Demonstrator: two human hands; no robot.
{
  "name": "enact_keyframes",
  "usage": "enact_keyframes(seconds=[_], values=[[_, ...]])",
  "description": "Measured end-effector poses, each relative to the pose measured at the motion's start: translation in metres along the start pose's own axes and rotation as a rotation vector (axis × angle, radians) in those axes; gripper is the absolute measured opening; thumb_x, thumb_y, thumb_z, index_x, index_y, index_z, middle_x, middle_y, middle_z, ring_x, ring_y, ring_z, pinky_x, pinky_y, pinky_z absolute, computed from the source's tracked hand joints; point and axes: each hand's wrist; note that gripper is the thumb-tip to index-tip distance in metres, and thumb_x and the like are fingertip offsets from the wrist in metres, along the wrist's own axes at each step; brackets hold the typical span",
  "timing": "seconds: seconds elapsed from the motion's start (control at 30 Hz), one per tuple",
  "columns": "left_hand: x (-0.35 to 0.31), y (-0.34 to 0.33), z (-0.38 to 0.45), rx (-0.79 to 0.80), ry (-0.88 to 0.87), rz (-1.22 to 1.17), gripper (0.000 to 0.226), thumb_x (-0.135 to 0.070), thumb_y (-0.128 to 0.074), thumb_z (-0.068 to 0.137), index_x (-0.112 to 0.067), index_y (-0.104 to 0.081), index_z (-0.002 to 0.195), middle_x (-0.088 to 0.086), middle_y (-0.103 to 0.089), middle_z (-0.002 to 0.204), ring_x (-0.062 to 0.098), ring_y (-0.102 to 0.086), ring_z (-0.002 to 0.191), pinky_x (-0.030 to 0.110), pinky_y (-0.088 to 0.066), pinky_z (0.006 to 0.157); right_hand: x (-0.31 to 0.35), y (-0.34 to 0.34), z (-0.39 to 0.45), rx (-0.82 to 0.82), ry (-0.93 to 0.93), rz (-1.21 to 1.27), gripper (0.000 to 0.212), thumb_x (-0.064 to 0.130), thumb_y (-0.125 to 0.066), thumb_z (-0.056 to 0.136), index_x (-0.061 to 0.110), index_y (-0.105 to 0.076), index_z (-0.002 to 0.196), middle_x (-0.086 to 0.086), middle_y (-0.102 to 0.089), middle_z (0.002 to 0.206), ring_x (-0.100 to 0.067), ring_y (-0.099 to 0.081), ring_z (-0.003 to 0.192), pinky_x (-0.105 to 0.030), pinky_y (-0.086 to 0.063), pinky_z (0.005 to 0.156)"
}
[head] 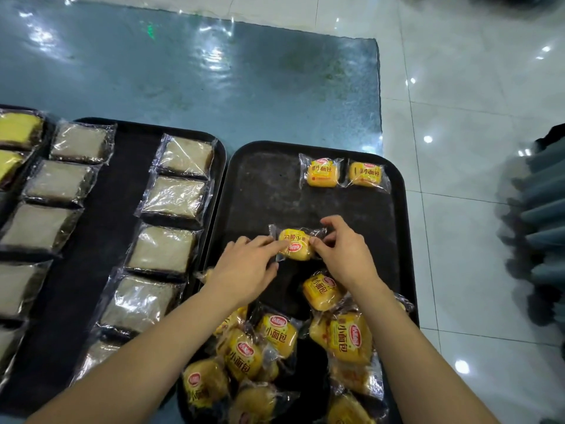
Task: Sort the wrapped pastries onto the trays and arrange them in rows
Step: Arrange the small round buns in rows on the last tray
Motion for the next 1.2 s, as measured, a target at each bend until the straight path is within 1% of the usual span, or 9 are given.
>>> enact_keyframes(seconds=[0.1, 0.2, 0.37, 0.5, 0.63, 0.73, 0.87, 1.0, 1.2], values=[[-0.002, -0.002, 0.004, 0.019, 0.012, 0.073, 0.052, -0.042, -0.042, 0.102, -0.047, -0.025, 0.152, -0.010, -0.039, 0.157, 0.027, -0.042, 0.131, 0.045, -0.035, 0.107, -0.003, 0.002, -0.008, -0.099, 0.135, -0.089, 0.041, 0.035, -0.067, 0.096, 0.034, -0.050, 0.133, 0.005, -0.063, 0.117, -0.015, -0.063, 0.106, -0.043, -0.056, 0.093], [-0.004, 0.002, 0.009, 0.051, 0.002, 0.059, 0.053, -0.040, -0.045, 0.101, -0.045, -0.029, 0.151, -0.009, -0.042, 0.155, 0.028, -0.042, 0.131, 0.047, -0.034, 0.109, -0.005, -0.001, -0.017, -0.020, 0.284, -0.222, 0.039, 0.038, -0.064, 0.096, 0.038, -0.056, 0.134, 0.007, -0.059, 0.124, -0.018, -0.058, 0.114, -0.041, -0.049, 0.098], [-0.001, 0.005, 0.012, -0.028, -0.013, 0.074, 0.046, -0.041, -0.045, 0.099, -0.044, -0.037, 0.145, -0.004, -0.041, 0.151, 0.027, -0.040, 0.130, 0.044, -0.034, 0.108, -0.003, -0.010, -0.009, -0.036, 0.351, -0.446, 0.041, 0.037, -0.066, 0.093, 0.032, -0.055, 0.132, 0.004, -0.042, 0.157, -0.018, -0.032, 0.149, -0.041, -0.016, 0.125], [-0.005, 0.004, 0.022, -0.094, -0.005, 0.188, 0.051, -0.049, -0.040, 0.100, -0.041, -0.032, 0.150, 0.003, -0.034, 0.158, 0.032, -0.034, 0.137, 0.047, -0.030, 0.111, 0.013, -0.013, -0.008, 0.018, 0.235, -0.423, 0.038, 0.047, -0.061, 0.094, 0.028, -0.048, 0.125, 0.004, -0.063, 0.122, -0.022, -0.057, 0.120, -0.041, -0.037, 0.109], [-0.013, 0.010, 0.044, -0.118, -0.025, 0.206, 0.049, -0.051, -0.034, 0.102, -0.042, -0.034, 0.150, 0.006, -0.016, 0.166, 0.037, -0.019, 0.148, 0.051, -0.018, 0.119, 0.025, -0.025, -0.020, -0.006, 0.140, -0.416, 0.036, 0.047, -0.049, 0.099, 0.022, -0.052, 0.124, -0.002, -0.064, 0.117, -0.027, -0.059, 0.111, -0.044, -0.044, 0.095], [-0.007, 0.020, 0.063, -0.068, -0.076, 0.285, 0.054, -0.037, -0.047, 0.102, -0.047, -0.029, 0.151, 0.007, -0.006, 0.168, 0.038, -0.009, 0.151, 0.052, -0.014, 0.121, 0.031, -0.034, -0.030, 0.123, 0.190, -0.296, 0.028, 0.039, -0.050, 0.100, 0.021, -0.058, 0.121, -0.001, -0.063, 0.113, -0.024, -0.058, 0.107, -0.043, -0.044, 0.094], [0.007, 0.027, 0.064, -0.148, -0.081, 0.210, 0.066, -0.034, -0.060, 0.096, -0.039, -0.028, 0.154, 0.007, -0.029, 0.158, 0.032, -0.030, 0.143, 0.048, -0.024, 0.116, 0.026, -0.032, -0.025, 0.107, 0.276, -0.234, 0.025, 0.035, -0.052, 0.099, 0.025, -0.065, 0.118, 0.003, -0.061, 0.109, -0.022, -0.059, 0.103, -0.042, -0.048, 0.091], [0.007, 0.019, 0.034, -0.365, -0.012, 0.120, 0.042, -0.030, -0.065, 0.090, -0.024, -0.054, 0.130, 0.003, -0.056, 0.118, 0.029, -0.055, 0.105, 0.043, -0.043, 0.091, 0.020, -0.012, 0.009, -0.104, 0.373, -0.214, 0.031, 0.024, -0.056, 0.098, 0.027, -0.061, 0.128, 0.004, -0.060, 0.124, -0.018, -0.056, 0.113, -0.039, -0.048, 0.099], [0.006, -0.022, 0.000, -0.204, -0.076, 0.131, 0.049, -0.039, -0.055, 0.091, -0.030, -0.051, 0.139, -0.006, -0.053, 0.138, 0.028, -0.048, 0.127, 0.046, -0.034, 0.112, 0.020, -0.017, 0.048, 0.142, 0.586, -0.351, 0.062, 0.024, -0.053, 0.099, 0.038, -0.033, 0.156, 0.008, -0.036, 0.162, -0.015, -0.034, 0.147, -0.042, -0.024, 0.123]])
Point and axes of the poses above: each hand's wrist, its own z-axis towards the middle knuckle, its own y-axis out of the back of the hand, x = y × z
